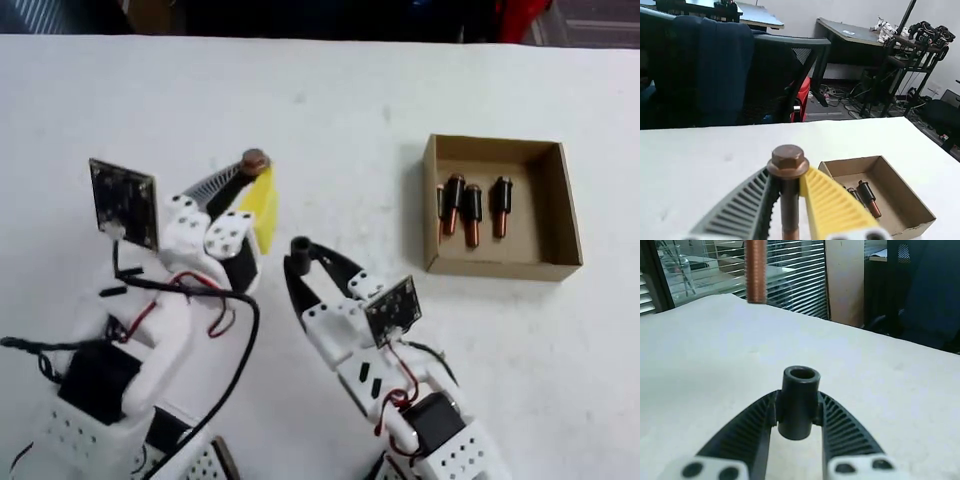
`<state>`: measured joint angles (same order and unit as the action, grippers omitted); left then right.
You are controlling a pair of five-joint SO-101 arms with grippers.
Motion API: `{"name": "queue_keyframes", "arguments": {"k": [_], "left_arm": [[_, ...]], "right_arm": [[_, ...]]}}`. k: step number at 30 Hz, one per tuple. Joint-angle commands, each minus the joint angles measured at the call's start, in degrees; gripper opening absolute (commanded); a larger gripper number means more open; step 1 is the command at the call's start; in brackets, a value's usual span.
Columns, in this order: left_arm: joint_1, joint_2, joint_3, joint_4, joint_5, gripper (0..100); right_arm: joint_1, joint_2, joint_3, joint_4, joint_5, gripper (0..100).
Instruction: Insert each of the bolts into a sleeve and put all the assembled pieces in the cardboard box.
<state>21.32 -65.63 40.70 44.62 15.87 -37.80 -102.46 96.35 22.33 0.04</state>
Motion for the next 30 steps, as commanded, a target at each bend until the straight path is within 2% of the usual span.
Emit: {"name": "queue_keyframes", "arguments": {"k": [1,4,6,10,16,23,30], "left_arm": [[0.84,0.22,2.81,-8.97,0.70,2],[1.27,-0.57,8.09,-17.85,0.70,2],[3.03,-0.84,10.64,-20.31,-0.62,2],[6.37,-0.84,11.87,-20.40,-5.54,2],[6.55,-0.84,11.96,-19.43,-5.45,2],[6.37,-0.84,11.87,-14.59,-5.71,2],[6.73,-0.92,12.13,-14.59,-5.71,2]], "right_arm": [[-0.22,-0.66,0.44,0.04,-0.09,1.7],[-0.22,-0.66,0.44,0.04,-0.09,1.7],[-0.31,-0.66,0.44,-0.40,-0.09,1.7],[-0.31,-0.75,0.44,-1.98,-0.09,1.7],[-0.66,-0.75,0.44,-2.95,6.86,1.7],[-0.66,-0.75,0.44,-2.59,6.77,1.7],[-0.66,-0.75,0.44,-2.51,6.77,1.7]]}}
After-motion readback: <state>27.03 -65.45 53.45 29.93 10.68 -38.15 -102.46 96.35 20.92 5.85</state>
